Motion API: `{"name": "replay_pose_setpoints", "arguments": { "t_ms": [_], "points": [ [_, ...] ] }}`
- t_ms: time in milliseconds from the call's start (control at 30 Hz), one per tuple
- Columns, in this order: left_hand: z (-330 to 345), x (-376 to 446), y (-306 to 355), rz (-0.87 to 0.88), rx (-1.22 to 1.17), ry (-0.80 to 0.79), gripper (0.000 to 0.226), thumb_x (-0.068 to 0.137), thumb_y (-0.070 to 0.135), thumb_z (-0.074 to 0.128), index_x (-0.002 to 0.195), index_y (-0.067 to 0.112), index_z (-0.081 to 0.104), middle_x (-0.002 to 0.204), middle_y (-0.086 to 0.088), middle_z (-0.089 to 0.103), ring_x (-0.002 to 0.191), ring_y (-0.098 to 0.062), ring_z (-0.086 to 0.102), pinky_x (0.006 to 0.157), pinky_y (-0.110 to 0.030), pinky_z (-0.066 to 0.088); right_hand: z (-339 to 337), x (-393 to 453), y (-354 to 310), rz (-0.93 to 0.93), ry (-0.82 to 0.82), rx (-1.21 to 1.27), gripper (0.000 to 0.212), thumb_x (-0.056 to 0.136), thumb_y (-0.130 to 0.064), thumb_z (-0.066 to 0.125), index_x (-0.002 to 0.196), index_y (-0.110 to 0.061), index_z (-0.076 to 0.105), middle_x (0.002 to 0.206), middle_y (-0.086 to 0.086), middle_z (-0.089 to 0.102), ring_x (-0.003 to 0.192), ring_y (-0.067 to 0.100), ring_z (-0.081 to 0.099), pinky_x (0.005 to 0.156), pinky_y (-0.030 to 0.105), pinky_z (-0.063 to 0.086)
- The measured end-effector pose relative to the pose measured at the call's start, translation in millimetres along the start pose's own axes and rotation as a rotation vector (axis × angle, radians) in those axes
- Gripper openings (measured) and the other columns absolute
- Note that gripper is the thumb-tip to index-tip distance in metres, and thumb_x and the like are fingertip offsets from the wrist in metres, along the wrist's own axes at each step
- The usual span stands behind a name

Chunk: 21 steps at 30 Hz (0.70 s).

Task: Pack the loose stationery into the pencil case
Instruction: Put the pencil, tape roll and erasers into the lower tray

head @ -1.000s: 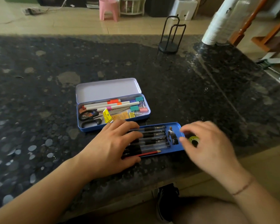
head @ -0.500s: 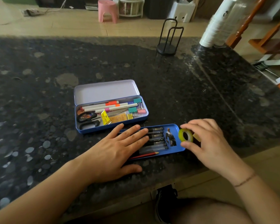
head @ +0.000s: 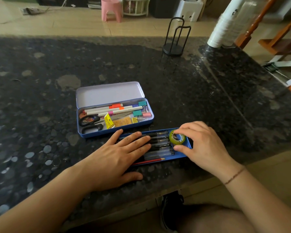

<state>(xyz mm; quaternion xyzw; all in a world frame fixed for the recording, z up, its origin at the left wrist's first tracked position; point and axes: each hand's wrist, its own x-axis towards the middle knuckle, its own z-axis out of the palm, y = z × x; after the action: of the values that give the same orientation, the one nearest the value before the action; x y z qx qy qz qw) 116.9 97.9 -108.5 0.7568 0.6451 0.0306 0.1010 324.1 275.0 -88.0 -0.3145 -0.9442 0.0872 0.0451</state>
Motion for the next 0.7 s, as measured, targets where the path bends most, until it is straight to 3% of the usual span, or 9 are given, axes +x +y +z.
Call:
{"name": "replay_pose_setpoints", "arguments": {
  "t_ms": [100,167,267,333,533,633,700],
  "points": [
    [-0.4,0.5,0.5,-0.039,-0.037,0.033,0.076,0.088,0.071,0.027,0.15,0.035,0.001,0.158,0.012,-0.012,0.144,-0.012,-0.017,0.115,-0.043,-0.008,-14.9,-8.6,17.2,0.101,0.123,0.123,0.035,0.076,-0.029,0.075,0.111,-0.028,0.067,0.113,-0.012,0.059,0.11,0.011,0.048,0.092,0.031,0.044],
    [-3.1,0.9,0.5,-0.089,-0.068,0.068,0.077,0.088,0.07,0.031,0.15,0.036,0.001,0.159,0.011,-0.011,0.145,-0.013,-0.011,0.114,-0.032,-0.007,-24.0,-21.1,30.1,0.206,0.164,0.172,0.026,0.076,-0.021,0.076,0.097,-0.03,0.066,0.099,-0.015,0.058,0.09,0.009,0.053,0.078,0.028,0.047],
    [-6.3,2.9,-1.3,-0.138,-0.102,0.097,0.081,0.085,0.07,0.037,0.15,0.035,0.006,0.16,0.008,0.004,0.145,-0.013,0.007,0.108,-0.023,-0.002,-22.6,-38.2,34.8,0.338,-0.009,0.112,0.027,0.072,-0.035,0.078,0.091,-0.034,0.058,0.086,-0.019,0.05,0.07,0.0,0.048,0.06,0.023,0.041],
    [-5.1,3.2,-3.1,-0.145,-0.105,0.095,0.083,0.082,0.074,0.037,0.15,0.034,0.008,0.159,0.008,0.012,0.144,-0.013,0.011,0.109,-0.024,0.001,-16.4,-41.9,36.4,0.378,-0.079,0.094,0.033,0.071,-0.041,0.078,0.093,-0.032,0.055,0.092,-0.016,0.051,0.071,0.002,0.049,0.062,0.026,0.043],
    [-2.1,4.9,-5.3,-0.149,-0.115,0.071,0.089,0.077,0.075,0.043,0.15,0.035,0.009,0.157,0.009,0.019,0.142,-0.012,0.017,0.11,-0.023,0.009,-8.2,-26.7,36.4,0.476,0.074,0.123,0.026,0.075,-0.035,0.078,0.084,-0.024,0.057,0.091,-0.005,0.059,0.079,0.016,0.055,0.062,0.029,0.042],
    [-6.0,2.2,-7.4,-0.142,-0.117,0.083,0.089,0.076,0.072,0.049,0.149,0.033,0.016,0.152,0.008,0.029,0.138,-0.011,0.026,0.11,-0.024,0.019,-5.2,-21.2,32.8,0.44,0.053,0.148,0.015,0.079,-0.026,0.076,0.087,-0.025,0.063,0.095,-0.008,0.066,0.077,0.01,0.056,0.065,0.028,0.048],
    [-6.5,-0.5,-9.5,-0.148,-0.128,0.089,0.089,0.076,0.071,0.05,0.148,0.033,0.017,0.151,0.009,0.031,0.137,-0.011,0.029,0.112,-0.027,0.025,-7.3,-21.9,27.0,0.329,0.061,0.184,0.012,0.083,-0.023,0.071,0.095,-0.025,0.069,0.091,-0.011,0.064,0.076,0.004,0.054,0.068,0.019,0.046]
  ]
}}
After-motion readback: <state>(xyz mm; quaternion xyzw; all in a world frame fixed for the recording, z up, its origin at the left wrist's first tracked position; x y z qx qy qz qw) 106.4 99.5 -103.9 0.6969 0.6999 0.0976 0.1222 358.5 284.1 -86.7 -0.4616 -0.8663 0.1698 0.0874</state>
